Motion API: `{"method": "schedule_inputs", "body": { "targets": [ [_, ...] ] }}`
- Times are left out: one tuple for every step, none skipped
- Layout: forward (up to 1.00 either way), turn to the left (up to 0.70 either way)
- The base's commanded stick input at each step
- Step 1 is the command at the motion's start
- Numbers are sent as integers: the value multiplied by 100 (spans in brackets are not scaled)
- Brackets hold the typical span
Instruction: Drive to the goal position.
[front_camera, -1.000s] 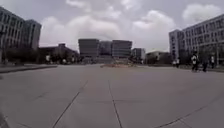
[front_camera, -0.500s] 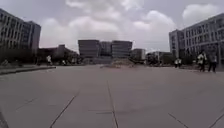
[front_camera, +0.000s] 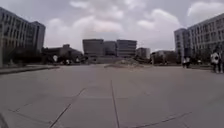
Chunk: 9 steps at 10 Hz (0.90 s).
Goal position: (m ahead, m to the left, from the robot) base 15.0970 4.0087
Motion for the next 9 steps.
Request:
{"method": "schedule_inputs", "body": {
  "targets": [
    [70,11],
    [70,2],
    [70,0],
    [70,0],
    [70,6],
    [70,14],
    [70,14],
    [70,0],
    [70,0]
  ]
}}
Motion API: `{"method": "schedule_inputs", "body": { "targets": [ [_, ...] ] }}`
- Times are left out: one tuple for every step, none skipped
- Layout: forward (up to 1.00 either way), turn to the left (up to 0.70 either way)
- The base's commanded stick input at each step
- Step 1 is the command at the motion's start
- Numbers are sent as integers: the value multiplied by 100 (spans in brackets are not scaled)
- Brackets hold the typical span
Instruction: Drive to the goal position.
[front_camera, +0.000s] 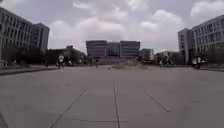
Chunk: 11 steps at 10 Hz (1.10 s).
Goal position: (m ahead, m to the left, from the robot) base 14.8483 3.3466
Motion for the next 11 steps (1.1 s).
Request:
{"method": "schedule_inputs", "body": {
  "targets": [
    [70,0],
    [70,0],
    [70,0],
    [70,0],
    [70,0],
    [70,0],
    [70,0],
    [70,0],
    [70,0],
    [70,0],
    [44,0]
  ]
}}
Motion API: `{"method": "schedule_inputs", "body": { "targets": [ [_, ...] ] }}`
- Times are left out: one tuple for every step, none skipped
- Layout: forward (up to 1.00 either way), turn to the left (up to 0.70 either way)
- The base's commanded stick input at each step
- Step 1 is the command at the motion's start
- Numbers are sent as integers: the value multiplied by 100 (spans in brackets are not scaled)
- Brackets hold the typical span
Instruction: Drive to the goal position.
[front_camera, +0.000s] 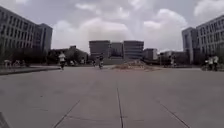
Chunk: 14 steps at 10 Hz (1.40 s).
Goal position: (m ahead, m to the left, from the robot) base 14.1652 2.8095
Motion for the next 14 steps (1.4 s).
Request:
{"method": "schedule_inputs", "body": {
  "targets": [
    [0,0],
    [0,0],
    [0,0],
    [0,0],
    [0,0],
    [0,0],
    [0,0],
    [0,0],
    [0,2],
    [0,13],
    [0,50],
    [35,42],
    [70,14],
    [70,14]
  ]
}}
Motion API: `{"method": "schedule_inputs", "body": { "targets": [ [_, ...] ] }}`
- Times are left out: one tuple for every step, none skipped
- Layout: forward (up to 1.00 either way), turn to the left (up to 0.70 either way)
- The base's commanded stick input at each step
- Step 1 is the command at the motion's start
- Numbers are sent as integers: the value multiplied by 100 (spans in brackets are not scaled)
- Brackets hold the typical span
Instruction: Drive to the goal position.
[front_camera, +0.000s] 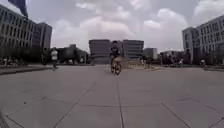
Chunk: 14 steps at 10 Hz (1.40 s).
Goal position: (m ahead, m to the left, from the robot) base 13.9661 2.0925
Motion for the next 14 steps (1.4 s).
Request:
{"method": "schedule_inputs", "body": {
  "targets": [
    [70,14],
    [70,14],
    [70,14],
    [70,14],
    [70,14],
    [70,1],
    [70,0],
    [70,0],
    [70,0],
    [70,0],
    [70,0],
    [70,0],
    [70,0],
    [70,0]
  ]
}}
